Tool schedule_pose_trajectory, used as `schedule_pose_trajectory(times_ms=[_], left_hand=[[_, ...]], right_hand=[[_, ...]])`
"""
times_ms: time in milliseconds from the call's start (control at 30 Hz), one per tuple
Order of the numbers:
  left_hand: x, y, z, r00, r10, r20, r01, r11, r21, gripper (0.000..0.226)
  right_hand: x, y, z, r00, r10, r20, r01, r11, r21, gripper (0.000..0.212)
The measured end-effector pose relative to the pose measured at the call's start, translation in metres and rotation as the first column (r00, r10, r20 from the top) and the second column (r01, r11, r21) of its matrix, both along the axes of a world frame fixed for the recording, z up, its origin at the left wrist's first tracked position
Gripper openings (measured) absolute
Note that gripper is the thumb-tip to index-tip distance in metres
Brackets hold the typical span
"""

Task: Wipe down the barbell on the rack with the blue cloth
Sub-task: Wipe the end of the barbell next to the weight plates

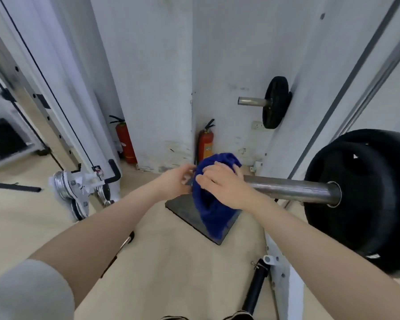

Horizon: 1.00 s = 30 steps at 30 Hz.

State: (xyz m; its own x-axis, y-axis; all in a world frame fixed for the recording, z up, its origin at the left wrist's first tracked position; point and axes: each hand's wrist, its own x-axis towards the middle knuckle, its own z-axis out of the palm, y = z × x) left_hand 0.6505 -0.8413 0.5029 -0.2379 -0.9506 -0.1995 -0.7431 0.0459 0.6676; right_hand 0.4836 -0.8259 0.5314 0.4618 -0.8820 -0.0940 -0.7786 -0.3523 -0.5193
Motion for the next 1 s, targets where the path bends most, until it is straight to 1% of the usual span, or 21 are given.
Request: schedule_pose_trajectory(times_ms=[33, 67, 100, 167, 200, 267, 300, 333, 400, 433, 467, 533, 600, 633, 700, 733, 800, 867, 900, 933, 1000], left_hand=[[0.004, -0.003, 0.0, 1.0, -0.027, -0.006, 0.026, 1.0, -0.009, 0.058], [0.006, -0.006, -0.001, 0.999, -0.044, -0.027, 0.044, 0.999, -0.01, 0.057], [0.008, -0.007, 0.0, 0.997, -0.055, -0.046, 0.055, 0.998, 0.0, 0.055], [0.01, -0.012, -0.003, 0.996, -0.078, -0.052, 0.078, 0.997, 0.001, 0.051], [0.012, -0.014, -0.005, 0.994, -0.089, -0.068, 0.089, 0.996, 0.0, 0.05], [0.014, -0.017, -0.008, 0.99, -0.099, -0.105, 0.101, 0.995, 0.012, 0.049], [0.014, -0.018, -0.008, 0.99, -0.106, -0.097, 0.107, 0.994, 0.008, 0.05], [0.014, -0.02, -0.009, 0.99, -0.117, -0.075, 0.117, 0.993, -0.009, 0.052], [0.012, -0.021, -0.01, 0.991, -0.134, -0.023, 0.133, 0.99, -0.043, 0.054], [0.011, -0.021, -0.011, 0.989, -0.145, -0.008, 0.144, 0.988, -0.059, 0.053], [0.01, -0.022, -0.013, 0.988, -0.157, 0.002, 0.156, 0.984, -0.083, 0.051], [0.011, -0.021, -0.017, 0.986, -0.168, 0.019, 0.169, 0.977, -0.131, 0.047], [0.012, -0.02, -0.019, 0.985, -0.172, 0.017, 0.173, 0.97, -0.173, 0.047], [0.012, -0.019, -0.019, 0.985, -0.169, 0.016, 0.169, 0.968, -0.186, 0.048], [0.012, -0.019, -0.021, 0.986, -0.166, 0.015, 0.166, 0.968, -0.187, 0.048], [0.012, -0.019, -0.022, 0.986, -0.166, 0.025, 0.168, 0.969, -0.179, 0.049], [0.011, -0.019, -0.022, 0.986, -0.155, 0.06, 0.163, 0.974, -0.157, 0.052], [0.01, -0.019, -0.021, 0.988, -0.136, 0.065, 0.145, 0.979, -0.144, 0.052], [0.009, -0.018, -0.021, 0.99, -0.125, 0.057, 0.132, 0.982, -0.137, 0.052], [0.008, -0.017, -0.021, 0.992, -0.116, 0.043, 0.12, 0.984, -0.128, 0.052], [0.005, -0.014, -0.022, 0.994, -0.108, 0.013, 0.108, 0.988, -0.109, 0.052]], right_hand=[[0.005, -0.002, -0.002, 0.991, -0.084, 0.109, 0.081, 0.996, 0.03, 0.034], [0.009, -0.006, -0.006, 0.973, -0.165, 0.163, 0.158, 0.986, 0.052, 0.032], [0.014, -0.01, -0.011, 0.972, -0.207, 0.115, 0.206, 0.978, 0.019, 0.036], [0.029, -0.012, -0.03, 0.959, -0.241, -0.148, 0.221, 0.966, -0.135, 0.046], [0.036, -0.01, -0.041, 0.936, -0.272, -0.222, 0.22, 0.948, -0.231, 0.048], [0.043, -0.011, -0.05, 0.908, -0.327, -0.261, 0.217, 0.901, -0.375, 0.043], [0.043, -0.016, -0.047, 0.9, -0.35, -0.26, 0.233, 0.891, -0.391, 0.037], [0.041, -0.023, -0.044, 0.893, -0.382, -0.239, 0.285, 0.889, -0.358, 0.032], [0.037, -0.042, -0.033, 0.85, -0.463, -0.252, 0.419, 0.883, -0.209, 0.032], [0.038, -0.048, -0.032, 0.817, -0.507, -0.275, 0.477, 0.862, -0.172, 0.035], [0.041, -0.047, -0.033, 0.787, -0.552, -0.277, 0.52, 0.834, -0.185, 0.038], [0.054, -0.033, -0.05, 0.771, -0.586, -0.25, 0.501, 0.8, -0.331, 0.049], [0.067, -0.007, -0.07, 0.816, -0.555, -0.16, 0.439, 0.776, -0.453, 0.057], [0.068, 0.001, -0.075, 0.841, -0.533, -0.089, 0.425, 0.755, -0.5, 0.055], [0.058, -0.004, -0.076, 0.863, -0.504, -0.042, 0.391, 0.718, -0.576, 0.045], [0.05, -0.012, -0.071, 0.853, -0.518, -0.063, 0.396, 0.722, -0.568, 0.038], [0.029, -0.029, -0.055, 0.788, -0.595, -0.16, 0.478, 0.754, -0.45, 0.029], [0.011, -0.04, -0.046, 0.701, -0.69, -0.179, 0.609, 0.71, -0.354, 0.031], [0.012, -0.041, -0.046, 0.674, -0.712, -0.199, 0.625, 0.692, -0.36, 0.032], [0.02, -0.037, -0.047, 0.676, -0.701, -0.227, 0.595, 0.701, -0.393, 0.033], [0.042, -0.022, -0.059, 0.781, -0.599, -0.176, 0.459, 0.741, -0.49, 0.035]])
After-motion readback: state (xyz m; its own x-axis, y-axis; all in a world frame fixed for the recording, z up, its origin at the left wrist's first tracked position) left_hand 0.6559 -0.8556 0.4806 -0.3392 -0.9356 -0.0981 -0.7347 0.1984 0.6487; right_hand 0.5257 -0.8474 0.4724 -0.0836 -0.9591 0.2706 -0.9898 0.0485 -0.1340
